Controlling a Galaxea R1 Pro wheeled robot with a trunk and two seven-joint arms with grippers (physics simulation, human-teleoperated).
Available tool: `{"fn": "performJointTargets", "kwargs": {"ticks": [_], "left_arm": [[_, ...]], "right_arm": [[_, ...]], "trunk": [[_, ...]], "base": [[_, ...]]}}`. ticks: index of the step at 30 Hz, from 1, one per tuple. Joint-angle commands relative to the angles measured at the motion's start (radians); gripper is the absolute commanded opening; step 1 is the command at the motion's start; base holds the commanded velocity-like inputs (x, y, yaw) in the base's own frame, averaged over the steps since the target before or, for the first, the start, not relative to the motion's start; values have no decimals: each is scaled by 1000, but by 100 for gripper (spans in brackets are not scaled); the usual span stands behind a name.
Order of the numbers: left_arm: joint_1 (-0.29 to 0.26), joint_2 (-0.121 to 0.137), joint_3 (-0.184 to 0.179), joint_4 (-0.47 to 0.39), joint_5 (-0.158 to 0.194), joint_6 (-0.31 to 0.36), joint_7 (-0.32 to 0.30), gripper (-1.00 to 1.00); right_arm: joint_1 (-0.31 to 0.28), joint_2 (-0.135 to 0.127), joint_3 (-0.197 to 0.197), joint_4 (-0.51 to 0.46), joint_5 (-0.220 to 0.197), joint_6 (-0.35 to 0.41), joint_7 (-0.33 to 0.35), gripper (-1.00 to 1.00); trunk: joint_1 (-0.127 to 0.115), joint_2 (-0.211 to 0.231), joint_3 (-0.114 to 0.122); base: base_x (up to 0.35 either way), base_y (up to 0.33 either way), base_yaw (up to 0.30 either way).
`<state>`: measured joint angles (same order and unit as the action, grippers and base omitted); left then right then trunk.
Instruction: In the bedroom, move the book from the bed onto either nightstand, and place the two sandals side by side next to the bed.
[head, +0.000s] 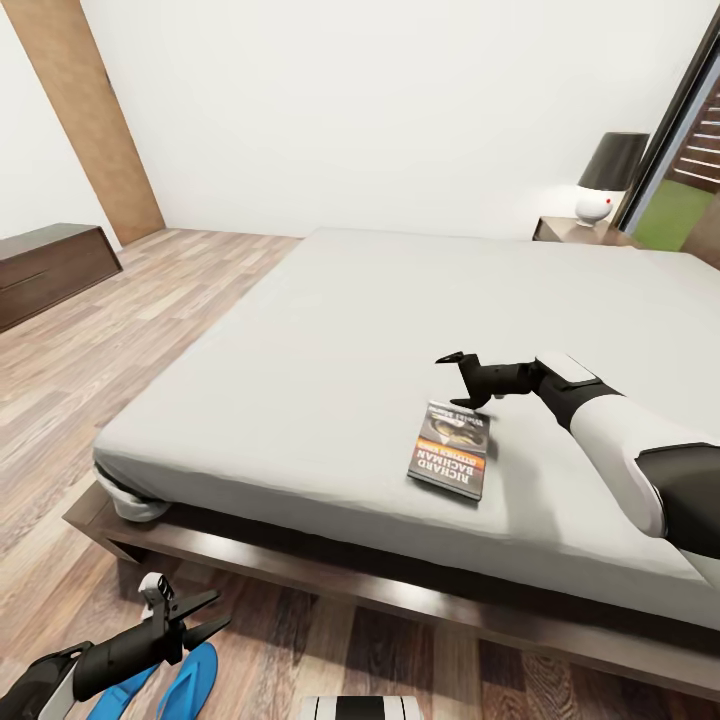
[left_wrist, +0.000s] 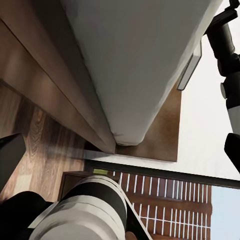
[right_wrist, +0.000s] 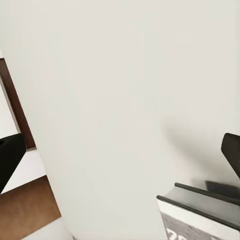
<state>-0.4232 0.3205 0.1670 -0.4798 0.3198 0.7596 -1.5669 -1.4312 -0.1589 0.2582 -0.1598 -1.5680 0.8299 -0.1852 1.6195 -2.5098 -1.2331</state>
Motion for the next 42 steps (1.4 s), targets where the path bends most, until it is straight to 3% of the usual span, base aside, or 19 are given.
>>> {"fn": "performJointTargets", "kwargs": {"ticks": [1,42], "left_arm": [[0,0,0,0,-1,11,-4,100],[0,0,1,0,-1,15,-4,100]], "right_arm": [[0,-1,11,-1,-3,3,-10,100],[0,-1,10,-1,-4,3,-10,100]], "trunk": [[0,0,-1],[0,0,-1]], "base": [[0,2,0],[-32,23,0]]}}
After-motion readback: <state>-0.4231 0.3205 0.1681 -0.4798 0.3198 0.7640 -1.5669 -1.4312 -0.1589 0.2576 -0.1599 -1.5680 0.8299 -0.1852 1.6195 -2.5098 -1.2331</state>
